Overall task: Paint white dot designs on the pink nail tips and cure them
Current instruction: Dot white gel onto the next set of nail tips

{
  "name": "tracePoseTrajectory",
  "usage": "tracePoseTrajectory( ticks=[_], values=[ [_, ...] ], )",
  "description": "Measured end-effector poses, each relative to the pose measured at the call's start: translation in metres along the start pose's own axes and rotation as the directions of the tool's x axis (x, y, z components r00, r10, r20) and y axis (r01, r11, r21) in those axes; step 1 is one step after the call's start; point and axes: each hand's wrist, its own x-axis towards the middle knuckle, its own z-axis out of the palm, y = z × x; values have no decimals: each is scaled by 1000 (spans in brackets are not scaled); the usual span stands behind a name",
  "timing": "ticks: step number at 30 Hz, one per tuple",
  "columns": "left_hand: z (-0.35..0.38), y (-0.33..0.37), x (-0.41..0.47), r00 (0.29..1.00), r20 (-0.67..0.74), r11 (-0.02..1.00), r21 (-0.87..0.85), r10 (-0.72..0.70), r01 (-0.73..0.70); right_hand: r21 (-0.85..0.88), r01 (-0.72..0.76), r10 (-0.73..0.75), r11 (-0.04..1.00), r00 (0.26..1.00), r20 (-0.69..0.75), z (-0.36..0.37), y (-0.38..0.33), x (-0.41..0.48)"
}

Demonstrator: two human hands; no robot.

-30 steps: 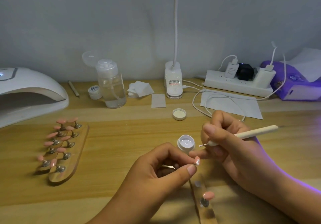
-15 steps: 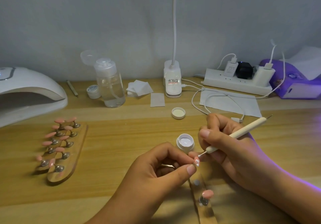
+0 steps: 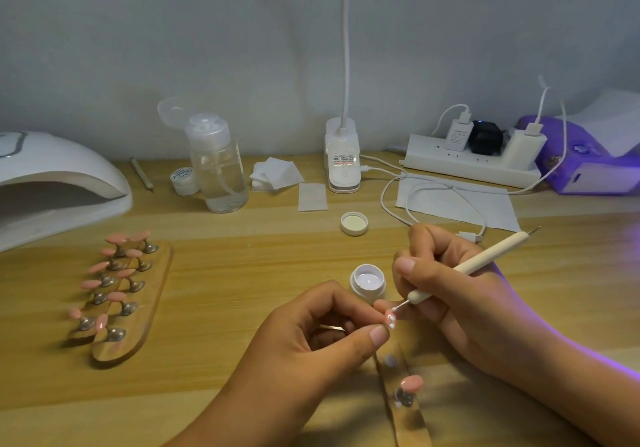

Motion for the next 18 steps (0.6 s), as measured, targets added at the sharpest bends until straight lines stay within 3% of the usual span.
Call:
tracePoseTrajectory(
  ticks=[18],
  values=[
    [0,2,0,1000,15,1000,2,16,-16,-5,-21,21,1000,1000,13,0,-1,0]
  ],
)
